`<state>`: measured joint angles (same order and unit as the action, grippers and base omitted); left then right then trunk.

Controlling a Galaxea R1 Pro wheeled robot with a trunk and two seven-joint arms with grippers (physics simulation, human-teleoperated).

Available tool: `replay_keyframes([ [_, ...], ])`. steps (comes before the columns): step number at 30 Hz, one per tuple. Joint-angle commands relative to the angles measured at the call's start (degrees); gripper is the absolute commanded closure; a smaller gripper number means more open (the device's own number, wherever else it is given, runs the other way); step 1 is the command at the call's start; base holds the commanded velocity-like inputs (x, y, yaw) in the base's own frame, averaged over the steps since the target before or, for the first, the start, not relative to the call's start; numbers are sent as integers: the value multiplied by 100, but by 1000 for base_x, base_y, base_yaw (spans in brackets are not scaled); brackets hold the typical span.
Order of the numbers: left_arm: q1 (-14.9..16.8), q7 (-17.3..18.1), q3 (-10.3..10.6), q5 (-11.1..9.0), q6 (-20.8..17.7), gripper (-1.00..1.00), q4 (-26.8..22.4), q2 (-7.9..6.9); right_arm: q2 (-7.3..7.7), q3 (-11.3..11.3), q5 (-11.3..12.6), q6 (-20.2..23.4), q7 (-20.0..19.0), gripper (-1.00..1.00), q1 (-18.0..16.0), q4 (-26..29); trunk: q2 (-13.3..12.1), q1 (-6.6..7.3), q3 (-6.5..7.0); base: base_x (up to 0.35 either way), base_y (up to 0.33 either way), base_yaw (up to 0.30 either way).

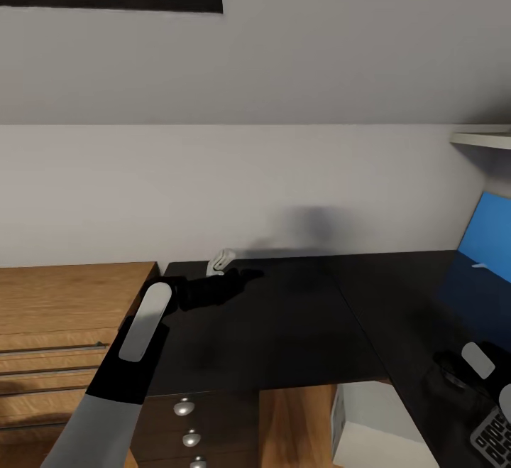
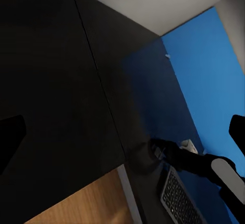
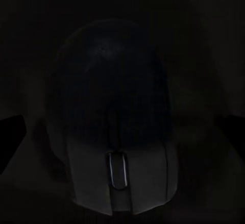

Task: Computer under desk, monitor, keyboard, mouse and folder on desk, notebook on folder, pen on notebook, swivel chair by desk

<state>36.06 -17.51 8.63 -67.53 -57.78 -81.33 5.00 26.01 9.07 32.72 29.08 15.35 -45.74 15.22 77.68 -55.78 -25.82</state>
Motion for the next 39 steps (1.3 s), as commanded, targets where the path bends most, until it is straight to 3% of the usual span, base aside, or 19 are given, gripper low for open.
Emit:
replay_keyframes([
  [1, 4, -60, -2, -59, -13, -100, -5, 1, 0, 25, 120, 8, 41, -100, 4, -45, 3, -1, -8, 0, 0, 0],
  [11, 6, -66, 93, -64, -8, -100, -14, 14, 0, 33, 121, 1, 31, -100, 4, -39, 3, -1, -8, 0, 0, 0],
  [15, 6, -68, 146, -60, 0, -100, -14, 9, 0, 31, 121, 1, 29, -100, 4, -37, 163, -89, -80, 0, 0, 0],
  [28, 6, -69, 157, -64, -5, -100, -14, 1, 0, 25, 121, 1, 29, -100, 4, -34, 163, -89, -80, 0, 0, 0],
  [29, 5, -69, 157, -65, -5, -100, -14, 1, 0, 23, 121, 1, 29, 100, 4, -35, 163, -89, -80, 0, 0, 0],
  [39, 5, -66, 157, -59, -5, -100, -14, -3, -6, 9, 121, -6, 29, 100, 4, -28, 163, -89, -80, 0, 0, 0],
])
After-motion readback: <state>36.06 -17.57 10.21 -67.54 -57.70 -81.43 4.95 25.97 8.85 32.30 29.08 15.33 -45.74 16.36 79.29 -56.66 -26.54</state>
